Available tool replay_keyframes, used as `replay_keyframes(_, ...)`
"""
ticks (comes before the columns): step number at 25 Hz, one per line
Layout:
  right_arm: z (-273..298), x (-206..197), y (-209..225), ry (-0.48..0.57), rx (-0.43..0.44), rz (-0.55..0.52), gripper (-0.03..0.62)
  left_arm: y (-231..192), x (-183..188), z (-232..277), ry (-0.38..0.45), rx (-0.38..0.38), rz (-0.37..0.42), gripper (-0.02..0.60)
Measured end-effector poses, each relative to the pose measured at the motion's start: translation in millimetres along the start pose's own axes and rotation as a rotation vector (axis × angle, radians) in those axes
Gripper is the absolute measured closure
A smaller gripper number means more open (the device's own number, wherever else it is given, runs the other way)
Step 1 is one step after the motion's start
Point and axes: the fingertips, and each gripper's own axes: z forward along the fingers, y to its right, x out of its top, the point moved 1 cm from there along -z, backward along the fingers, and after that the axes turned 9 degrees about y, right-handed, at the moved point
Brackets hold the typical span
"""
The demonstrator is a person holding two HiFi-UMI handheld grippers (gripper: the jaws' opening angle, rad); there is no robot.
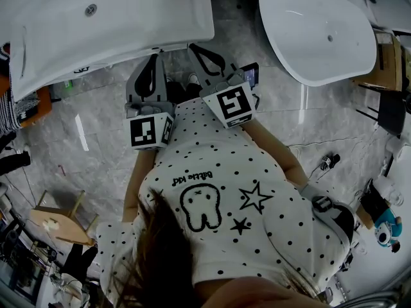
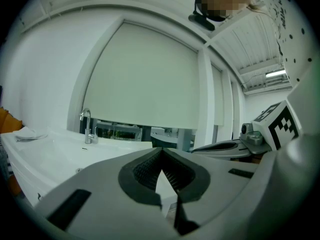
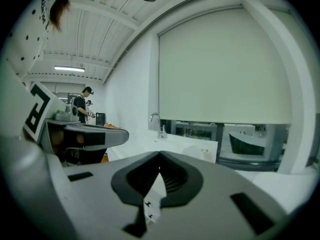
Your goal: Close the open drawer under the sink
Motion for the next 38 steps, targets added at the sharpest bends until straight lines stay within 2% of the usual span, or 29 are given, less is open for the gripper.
replay_keyframes(13, -0.7, -0.9, 0.0, 0.001, 0.014, -0.001, 0.580, -0.2, 3.4, 0.0, 0.033, 0.020, -0.008, 0.577)
replay_keyframes(30, -3.0, 2.6, 5.4, 0.012, 0.017, 0.000, 0.580, 6.1, 1.7, 4.5, -0.004, 0.007, 0.006, 0.577)
replay_keyframes(35, -4.6, 1.2, 6.3, 0.012, 0.020, 0.005, 0.580, 7.8, 3.3, 6.7, 0.024, 0.008, 0.002, 0.577)
replay_keyframes(38, -5.7, 0.1, 6.4, 0.009, 0.020, 0.005, 0.580, 8.0, -0.4, 5.1, -0.003, 0.013, -0.006, 0.577)
